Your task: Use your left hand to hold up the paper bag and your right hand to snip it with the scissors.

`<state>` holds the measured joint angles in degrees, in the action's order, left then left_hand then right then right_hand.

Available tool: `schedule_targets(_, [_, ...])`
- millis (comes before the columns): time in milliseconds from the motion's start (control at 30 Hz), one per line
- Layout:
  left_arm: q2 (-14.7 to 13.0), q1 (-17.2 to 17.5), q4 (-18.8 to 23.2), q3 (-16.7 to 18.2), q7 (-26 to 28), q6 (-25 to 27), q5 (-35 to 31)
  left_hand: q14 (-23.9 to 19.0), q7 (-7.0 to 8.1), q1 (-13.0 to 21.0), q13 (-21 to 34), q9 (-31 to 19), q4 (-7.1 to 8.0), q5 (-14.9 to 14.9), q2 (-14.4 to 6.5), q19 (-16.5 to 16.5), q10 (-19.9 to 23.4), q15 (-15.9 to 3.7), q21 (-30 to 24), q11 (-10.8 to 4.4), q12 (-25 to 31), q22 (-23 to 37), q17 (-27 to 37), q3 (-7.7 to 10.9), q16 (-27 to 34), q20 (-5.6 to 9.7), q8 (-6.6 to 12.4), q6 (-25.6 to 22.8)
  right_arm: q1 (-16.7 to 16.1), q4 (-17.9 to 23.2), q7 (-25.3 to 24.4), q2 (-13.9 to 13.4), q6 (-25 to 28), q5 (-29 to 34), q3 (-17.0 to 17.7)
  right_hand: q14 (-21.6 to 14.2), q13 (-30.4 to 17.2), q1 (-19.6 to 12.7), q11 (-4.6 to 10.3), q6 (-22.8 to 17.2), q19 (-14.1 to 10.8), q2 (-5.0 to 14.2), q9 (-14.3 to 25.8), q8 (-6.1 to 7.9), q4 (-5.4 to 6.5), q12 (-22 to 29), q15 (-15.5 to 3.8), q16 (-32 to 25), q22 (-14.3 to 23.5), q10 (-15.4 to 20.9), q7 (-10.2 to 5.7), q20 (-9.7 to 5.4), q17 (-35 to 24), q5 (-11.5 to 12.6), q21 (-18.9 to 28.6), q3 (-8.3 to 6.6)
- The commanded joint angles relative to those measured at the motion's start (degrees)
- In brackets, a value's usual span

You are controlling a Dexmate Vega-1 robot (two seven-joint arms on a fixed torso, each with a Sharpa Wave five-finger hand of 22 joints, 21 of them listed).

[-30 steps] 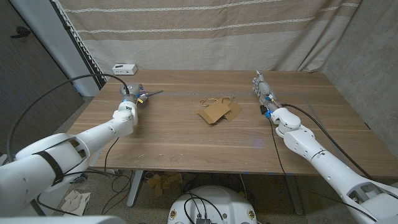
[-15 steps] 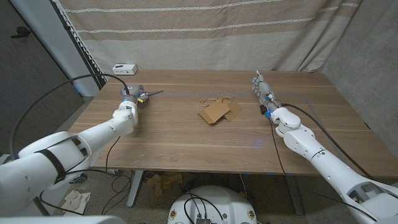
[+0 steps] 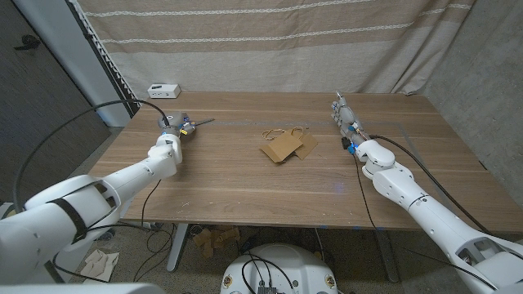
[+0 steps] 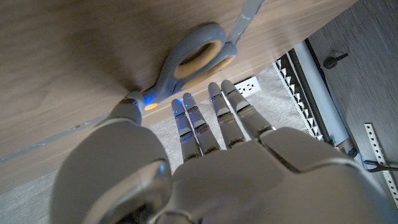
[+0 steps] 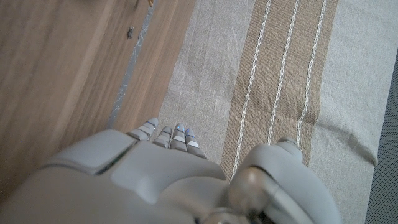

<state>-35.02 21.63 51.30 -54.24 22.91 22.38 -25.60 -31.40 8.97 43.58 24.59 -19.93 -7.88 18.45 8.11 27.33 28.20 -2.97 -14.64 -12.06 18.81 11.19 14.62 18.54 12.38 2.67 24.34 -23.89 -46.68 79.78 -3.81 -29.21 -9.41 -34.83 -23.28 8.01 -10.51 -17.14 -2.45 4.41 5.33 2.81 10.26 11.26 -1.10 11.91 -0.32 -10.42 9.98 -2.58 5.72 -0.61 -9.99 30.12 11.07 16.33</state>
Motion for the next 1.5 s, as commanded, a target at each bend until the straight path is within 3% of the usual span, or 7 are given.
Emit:
schedule_targets(33, [-0.3,-0.2,-0.4,-0.2,-4.4,-0.4,1.7,-1.9,-0.20,-0.1,0.5,0.0,0.04,0.2,0.2,0.6,1.7,-9.30,-0.3,-0.06,1.0,0.0,-0.2,-0.22,0.6,4.87,-0.14,0.0,0.3,-0.1,0.3,0.0,0.4,0.0,-0.2,0.4,-0.2,-0.2,-0.17,0.4,0.5,0.77,0.3,-0.18,-0.20,0.2,-0.06,0.1,0.3,-0.2,0.01,0.16,-0.2,0.3,0.0,0.26])
schedule_targets(400, [0.0,-0.6,-0.7,-0.1,-6.7,-1.1,3.2,-11.8,-1.22,-0.5,2.0,-0.1,-0.13,0.8,-0.3,7.1,6.8,-9.70,-2.5,-0.07,4.6,0.3,-2.5,0.08,1.2,6.72,0.82,-4.0,-1.0,1.2,-0.4,-0.7,0.4,-0.2,0.4,0.4,-0.2,-0.2,-0.04,0.4,0.5,0.82,0.3,-0.18,-0.18,0.2,-0.05,0.0,0.3,-0.3,0.00,0.17,-0.2,0.2,0.0,0.28])
schedule_targets(633, [0.5,-0.5,-0.5,0.0,-7.6,-1.0,4.0,-15.3,-1.70,-0.3,3.2,-0.4,-0.29,0.7,-0.3,8.2,11.1,-9.87,-3.0,0.09,7.3,0.5,-3.1,0.46,0.9,7.39,1.40,-6.0,-1.4,1.4,-0.6,-0.8,0.3,-0.4,0.7,0.4,-0.2,-0.2,-0.07,0.4,0.5,0.85,0.3,-0.18,-0.18,0.2,-0.03,0.0,0.3,-0.3,-0.02,0.17,-0.2,0.2,0.0,0.29])
schedule_targets(1000, [0.6,1.0,1.5,0.6,-8.5,0.4,5.5,-24.7,-1.27,4.6,6.5,-1.2,-1.47,-0.8,-0.9,11.9,19.3,-10.21,-5.8,-0.01,13.5,2.1,-2.7,4.24,0.8,8.43,4.48,-15.4,-0.6,0.3,0.1,-0.5,-0.1,-0.4,0.5,0.5,-0.2,-0.2,0.00,0.5,0.5,0.94,0.3,-0.22,-0.16,0.2,-0.15,0.0,0.3,-0.4,-0.06,0.21,-0.2,0.2,0.1,0.29])
schedule_targets(1200, [0.8,1.1,2.0,0.6,-10.4,0.8,6.4,-25.4,-0.77,6.8,6.6,-1.3,-1.92,-1.4,-0.6,12.1,19.8,-10.25,-6.3,-0.02,13.7,2.3,-3.4,5.37,-0.2,8.50,4.71,-16.0,-0.4,0.1,0.4,-0.6,-0.1,-0.4,0.5,0.6,-0.2,-0.2,0.02,0.6,0.4,0.99,0.3,-0.23,-0.16,0.2,-0.15,0.1,0.3,-0.4,-0.09,0.24,-0.2,0.2,0.1,0.28])
schedule_targets(1300, [1.0,2.0,2.3,1.4,-8.1,-0.1,7.0,-28.6,-0.10,10.7,7.2,-2.1,-1.93,-2.9,-1.0,13.0,22.9,-10.36,-7.9,0.00,15.0,3.2,-3.6,7.72,-0.5,8.36,6.90,-19.6,-0.5,0.1,0.4,-0.6,-0.2,-0.5,0.6,0.5,-0.2,-0.2,0.03,0.6,0.4,1.00,0.3,-0.24,-0.16,0.2,-0.15,0.1,0.3,-0.4,-0.11,0.26,-0.2,0.2,0.1,0.28])
schedule_targets(1500, [1.8,3.4,2.3,3.6,-5.0,-2.2,9.6,-40.7,0.21,22.7,13.1,-9.2,-2.22,-8.2,-2.4,14.8,28.6,-10.96,-13.8,0.02,19.6,6.1,-1.6,12.86,1.1,7.55,14.46,-21.7,-0.7,0.0,0.5,-0.6,-0.6,-0.7,0.8,0.6,-0.2,-0.2,0.03,0.6,0.3,1.02,0.3,-0.24,-0.16,0.2,-0.19,0.1,0.3,-0.5,-0.13,0.29,-0.2,0.2,0.1,0.29])
